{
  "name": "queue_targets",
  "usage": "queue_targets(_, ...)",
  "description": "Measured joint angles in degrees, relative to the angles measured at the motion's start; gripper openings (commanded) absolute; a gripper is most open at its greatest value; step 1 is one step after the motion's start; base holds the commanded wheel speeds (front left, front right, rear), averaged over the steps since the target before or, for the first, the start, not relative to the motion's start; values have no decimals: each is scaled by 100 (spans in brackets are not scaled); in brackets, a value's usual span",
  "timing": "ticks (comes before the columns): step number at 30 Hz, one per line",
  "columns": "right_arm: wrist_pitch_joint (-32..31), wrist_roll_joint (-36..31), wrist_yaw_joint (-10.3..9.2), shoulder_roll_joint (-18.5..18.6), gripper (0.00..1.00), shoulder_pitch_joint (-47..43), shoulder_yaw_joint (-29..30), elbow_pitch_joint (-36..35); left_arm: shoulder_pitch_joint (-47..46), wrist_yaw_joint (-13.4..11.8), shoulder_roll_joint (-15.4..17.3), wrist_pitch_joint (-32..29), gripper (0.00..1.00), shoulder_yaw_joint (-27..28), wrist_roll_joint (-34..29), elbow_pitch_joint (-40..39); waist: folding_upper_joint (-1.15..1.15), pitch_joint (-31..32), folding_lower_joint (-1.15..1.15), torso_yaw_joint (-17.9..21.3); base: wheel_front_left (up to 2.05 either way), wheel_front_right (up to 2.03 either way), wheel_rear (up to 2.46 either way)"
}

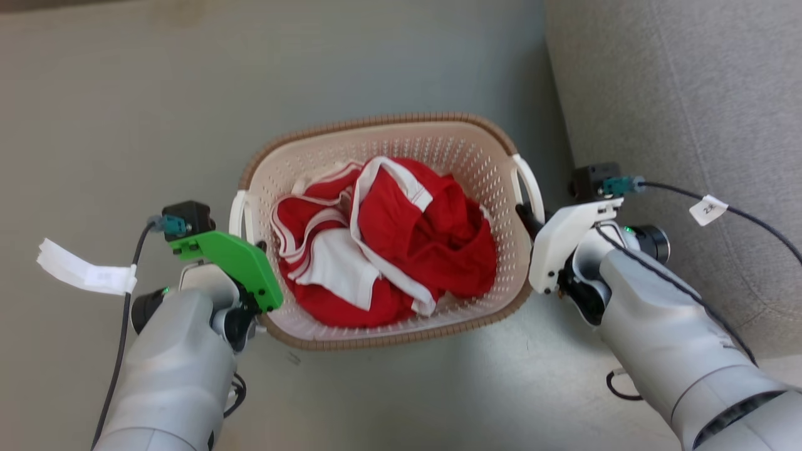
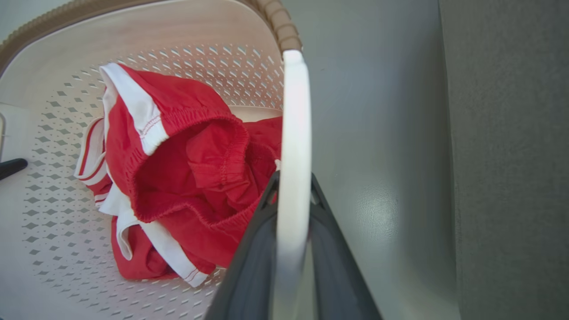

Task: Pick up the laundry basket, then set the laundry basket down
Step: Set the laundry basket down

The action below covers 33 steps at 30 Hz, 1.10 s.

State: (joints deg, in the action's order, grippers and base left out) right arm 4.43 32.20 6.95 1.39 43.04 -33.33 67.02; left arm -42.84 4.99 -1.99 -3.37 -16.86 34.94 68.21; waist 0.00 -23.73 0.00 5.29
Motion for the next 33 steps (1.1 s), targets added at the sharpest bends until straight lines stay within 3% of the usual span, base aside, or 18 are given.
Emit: queue_targets(33,824,-204,-276,244,0,1452,64,-152,-1466,-176,14,1058,0,-121,-337,-223,0,-2557,1,-228,0,0,0)
